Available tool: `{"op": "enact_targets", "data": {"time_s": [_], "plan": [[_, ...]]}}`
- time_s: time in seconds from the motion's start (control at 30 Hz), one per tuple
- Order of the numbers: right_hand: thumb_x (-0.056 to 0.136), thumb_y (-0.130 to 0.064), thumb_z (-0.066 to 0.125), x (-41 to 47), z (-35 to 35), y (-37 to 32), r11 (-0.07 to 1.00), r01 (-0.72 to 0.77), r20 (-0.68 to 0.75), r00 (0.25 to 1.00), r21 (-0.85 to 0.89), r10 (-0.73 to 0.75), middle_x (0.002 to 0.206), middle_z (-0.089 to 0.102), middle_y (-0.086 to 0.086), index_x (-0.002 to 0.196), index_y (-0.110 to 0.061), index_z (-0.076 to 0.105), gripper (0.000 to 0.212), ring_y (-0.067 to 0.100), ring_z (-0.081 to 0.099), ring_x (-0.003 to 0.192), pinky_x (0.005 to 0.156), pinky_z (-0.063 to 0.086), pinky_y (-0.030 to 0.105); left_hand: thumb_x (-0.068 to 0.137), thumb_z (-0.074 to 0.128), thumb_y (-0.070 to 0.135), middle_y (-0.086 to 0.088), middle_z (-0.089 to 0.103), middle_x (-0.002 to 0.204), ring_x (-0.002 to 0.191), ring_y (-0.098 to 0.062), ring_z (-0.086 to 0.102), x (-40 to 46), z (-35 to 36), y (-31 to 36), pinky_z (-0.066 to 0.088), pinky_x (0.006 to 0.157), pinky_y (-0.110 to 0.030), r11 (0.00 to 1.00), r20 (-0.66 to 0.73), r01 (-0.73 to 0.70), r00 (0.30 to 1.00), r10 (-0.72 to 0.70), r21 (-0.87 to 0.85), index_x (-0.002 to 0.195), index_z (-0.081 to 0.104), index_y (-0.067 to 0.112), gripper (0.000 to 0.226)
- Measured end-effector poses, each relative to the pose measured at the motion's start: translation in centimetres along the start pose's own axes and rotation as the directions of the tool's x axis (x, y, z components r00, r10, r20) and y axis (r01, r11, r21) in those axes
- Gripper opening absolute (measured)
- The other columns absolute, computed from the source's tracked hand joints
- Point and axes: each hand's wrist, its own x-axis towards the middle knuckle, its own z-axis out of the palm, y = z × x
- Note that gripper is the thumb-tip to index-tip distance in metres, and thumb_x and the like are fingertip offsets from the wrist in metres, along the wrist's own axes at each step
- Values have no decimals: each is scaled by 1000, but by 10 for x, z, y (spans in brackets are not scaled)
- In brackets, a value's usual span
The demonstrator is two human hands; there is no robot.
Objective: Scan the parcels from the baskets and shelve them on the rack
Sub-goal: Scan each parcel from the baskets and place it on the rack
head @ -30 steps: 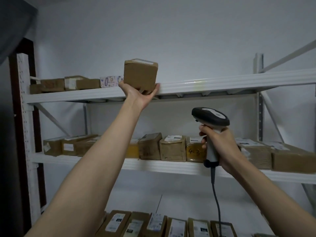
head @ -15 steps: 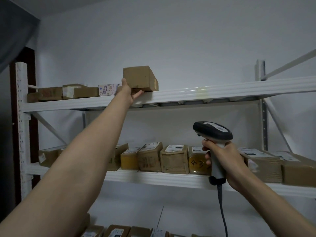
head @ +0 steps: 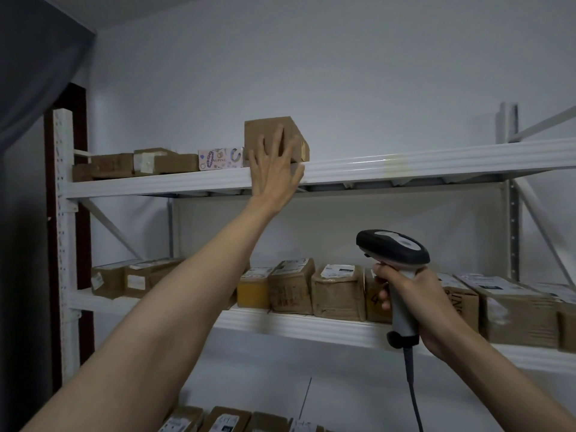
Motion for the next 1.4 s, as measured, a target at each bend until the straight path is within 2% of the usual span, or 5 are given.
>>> {"op": "enact_targets", "data": {"time_s": [0.53,0.8,1.03,1.23,1.4], "plan": [[95,-19,68,-5,-8,8,997,-3,-5,1000,-77,3,60,65,4,97,-7,69,12,14,61,54,53,51,24,102,31,59,-1,-5,170,148,-43,17,28,13,-17,17,118,-60,967,291,231,937,-192,-106,157,29,24,65],[95,-17,69,-19,-14,8,997,-10,7,1000,-77,11,66,66,6,97,-13,69,5,14,61,59,57,55,25,90,53,38,-11,41,134,122,-32,43,5,5,8,36,96,-42,948,60,128,991,-116,-292,124,57,13,43],[95,-12,68,-48,-39,30,998,-66,-80,995,-24,63,77,66,8,106,-10,69,11,16,60,64,56,53,27,89,59,34,3,60,99,84,-13,56,-58,2,54,43,71,-31,830,123,-42,983,132,-556,105,59,21,21],[97,-8,64,-113,-79,74,981,-194,-183,964,21,195,80,61,11,112,0,65,16,13,57,57,51,52,25,93,62,18,-9,70,79,64,-4,60,-172,34,117,49,64,-25,700,389,29,847,362,-714,88,70,12,11],[96,-10,66,-192,-117,120,931,-353,-336,870,87,361,72,59,7,111,-5,65,16,16,55,54,49,50,29,96,62,20,-1,67,71,54,3,57,-287,63,181,45,56,-17,613,511,60,618,598,-788,90,71,10,16]]}}
